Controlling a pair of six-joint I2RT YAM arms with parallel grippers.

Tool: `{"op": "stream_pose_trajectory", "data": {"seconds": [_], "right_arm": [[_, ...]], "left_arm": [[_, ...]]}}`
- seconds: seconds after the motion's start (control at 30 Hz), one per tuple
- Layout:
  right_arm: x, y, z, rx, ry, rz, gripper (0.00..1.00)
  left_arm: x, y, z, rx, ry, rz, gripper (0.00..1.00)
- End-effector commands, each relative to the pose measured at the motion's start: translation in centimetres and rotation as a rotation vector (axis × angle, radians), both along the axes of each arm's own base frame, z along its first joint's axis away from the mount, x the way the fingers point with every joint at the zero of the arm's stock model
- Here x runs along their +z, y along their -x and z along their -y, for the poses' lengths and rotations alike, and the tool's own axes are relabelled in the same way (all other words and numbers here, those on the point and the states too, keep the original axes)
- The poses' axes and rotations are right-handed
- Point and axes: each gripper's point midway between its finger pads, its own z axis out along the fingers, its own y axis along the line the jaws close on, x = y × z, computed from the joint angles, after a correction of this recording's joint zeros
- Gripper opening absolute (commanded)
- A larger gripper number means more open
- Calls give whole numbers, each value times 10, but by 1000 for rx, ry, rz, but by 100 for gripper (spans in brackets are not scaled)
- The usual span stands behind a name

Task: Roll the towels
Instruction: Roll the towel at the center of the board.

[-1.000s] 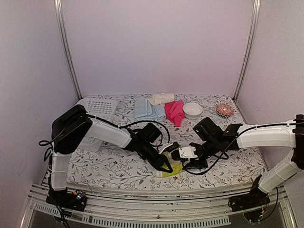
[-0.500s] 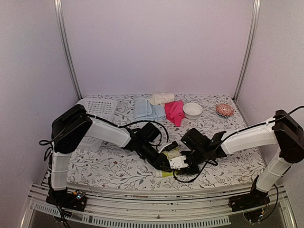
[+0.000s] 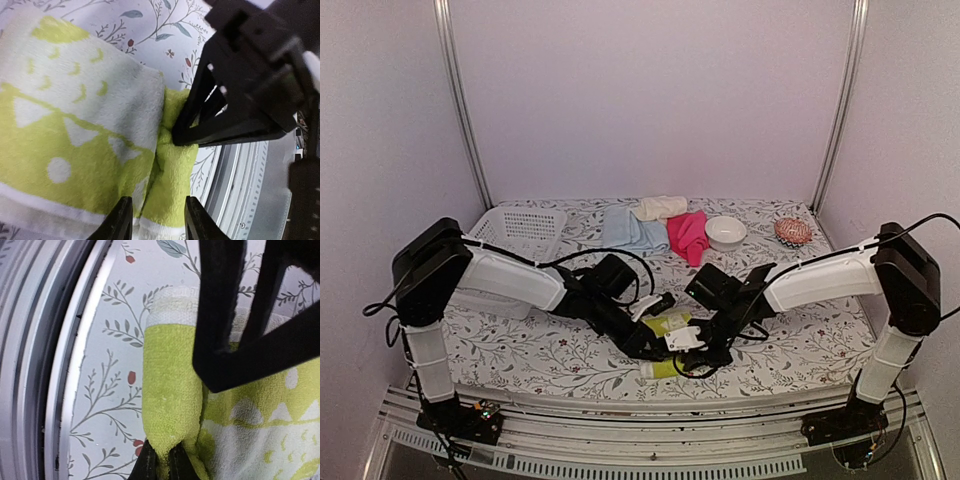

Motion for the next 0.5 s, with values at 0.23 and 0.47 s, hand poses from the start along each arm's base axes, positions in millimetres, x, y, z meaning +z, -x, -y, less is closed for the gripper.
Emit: {"op": "stream_pose_trajectory", "data": {"seconds": [0.23,0.47], "right_arm": [[4,27,25,-113,199,-650,3],[-16,3,22,-185,273,-803,3]], "left_arm": [[55,-9,-44,232,72,430,39],[69,20,-37,145,117,690,41]]}}
